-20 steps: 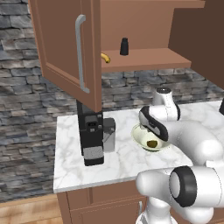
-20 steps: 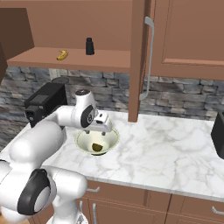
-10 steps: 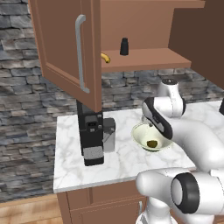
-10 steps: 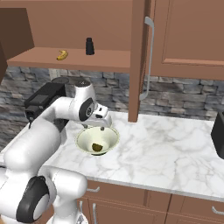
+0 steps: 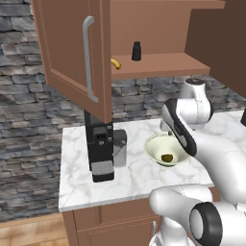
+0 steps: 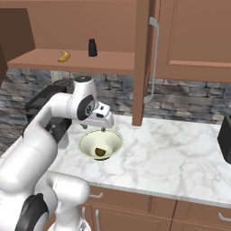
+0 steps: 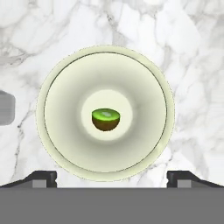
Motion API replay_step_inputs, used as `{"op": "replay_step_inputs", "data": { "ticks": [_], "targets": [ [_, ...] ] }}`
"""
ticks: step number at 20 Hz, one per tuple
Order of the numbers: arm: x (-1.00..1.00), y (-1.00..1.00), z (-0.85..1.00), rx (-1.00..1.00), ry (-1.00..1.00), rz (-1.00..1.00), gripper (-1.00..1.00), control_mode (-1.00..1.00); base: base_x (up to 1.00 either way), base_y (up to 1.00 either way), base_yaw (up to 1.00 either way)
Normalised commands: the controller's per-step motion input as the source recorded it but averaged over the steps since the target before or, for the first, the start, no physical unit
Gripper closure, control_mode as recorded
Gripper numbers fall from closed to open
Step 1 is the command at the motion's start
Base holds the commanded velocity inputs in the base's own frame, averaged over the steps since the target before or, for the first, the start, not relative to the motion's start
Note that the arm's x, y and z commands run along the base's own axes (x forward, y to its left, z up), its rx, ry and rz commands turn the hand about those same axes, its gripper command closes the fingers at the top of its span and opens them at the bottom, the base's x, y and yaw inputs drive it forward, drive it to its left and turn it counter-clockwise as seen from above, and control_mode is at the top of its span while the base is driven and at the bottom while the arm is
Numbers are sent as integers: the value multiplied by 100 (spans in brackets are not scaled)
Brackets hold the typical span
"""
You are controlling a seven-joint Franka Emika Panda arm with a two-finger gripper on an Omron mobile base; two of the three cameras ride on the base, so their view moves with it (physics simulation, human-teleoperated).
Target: Open the cabinet. Pick the kiwi and banana from the cabinet and place them into the bowl. Then close the cabinet.
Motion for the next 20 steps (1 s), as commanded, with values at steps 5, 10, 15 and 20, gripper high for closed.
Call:
{"op": "replay_step_inputs", "data": {
  "ticks": [5,10,15,20],
  "targets": [
    [-27,4,42,2,0,0,-100,-100,0,0,0],
    [-13,9,48,2,-1,1,-100,-100,0,0,0],
    [-7,14,47,0,-9,4,-100,-100,0,0,0],
    [-8,19,48,0,-12,4,-100,-100,0,0,0]
  ]
}}
